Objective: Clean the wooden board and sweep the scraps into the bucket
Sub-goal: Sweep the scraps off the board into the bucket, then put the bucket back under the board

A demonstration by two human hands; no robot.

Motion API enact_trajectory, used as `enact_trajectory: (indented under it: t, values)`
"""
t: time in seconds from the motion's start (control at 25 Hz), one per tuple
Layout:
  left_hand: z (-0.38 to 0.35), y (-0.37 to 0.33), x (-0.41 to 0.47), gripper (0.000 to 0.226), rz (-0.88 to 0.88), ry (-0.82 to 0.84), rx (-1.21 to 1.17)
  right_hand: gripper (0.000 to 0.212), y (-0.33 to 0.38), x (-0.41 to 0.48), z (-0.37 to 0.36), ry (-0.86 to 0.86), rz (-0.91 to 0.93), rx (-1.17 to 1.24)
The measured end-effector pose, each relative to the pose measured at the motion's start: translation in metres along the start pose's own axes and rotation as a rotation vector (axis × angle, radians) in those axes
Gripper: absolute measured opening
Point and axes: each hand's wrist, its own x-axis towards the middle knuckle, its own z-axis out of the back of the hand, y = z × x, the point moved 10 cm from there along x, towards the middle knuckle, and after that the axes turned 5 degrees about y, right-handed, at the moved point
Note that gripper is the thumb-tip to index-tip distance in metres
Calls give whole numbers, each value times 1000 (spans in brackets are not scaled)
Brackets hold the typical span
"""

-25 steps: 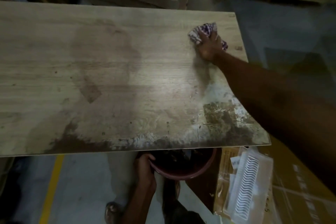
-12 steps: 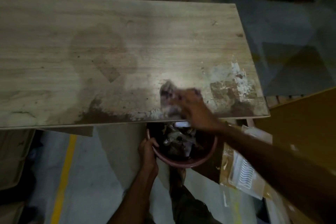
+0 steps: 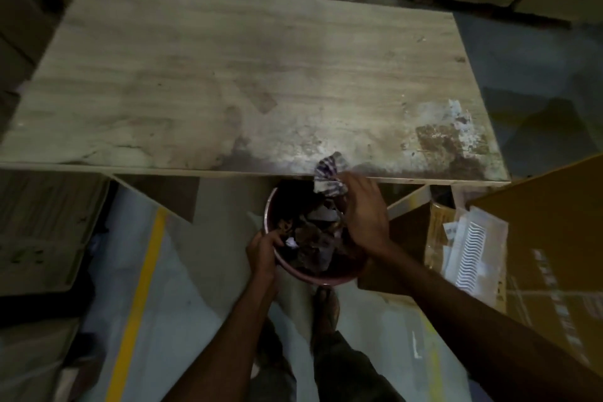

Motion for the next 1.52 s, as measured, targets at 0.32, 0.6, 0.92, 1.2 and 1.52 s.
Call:
enact_trajectory:
  t: [0.32,0.6,0.92,1.2,1.52]
  values:
    - [164,68,73,12,110,-264,-151,31,60,-39,-196,281,-212,508]
    - [224,106,207,31,8,-380,-349,33,57,6,-374,473,-495,714]
    - [241,113,380,32,-199,-325,-350,44,41,80,-499,462,-471,646]
    - [273,141,453,20,-184,-269,-98,61,49,63,-582,547,-696,1332]
    - [289,127,405,48,-45,-455,132,46,63,39,-556,552,-992,1467]
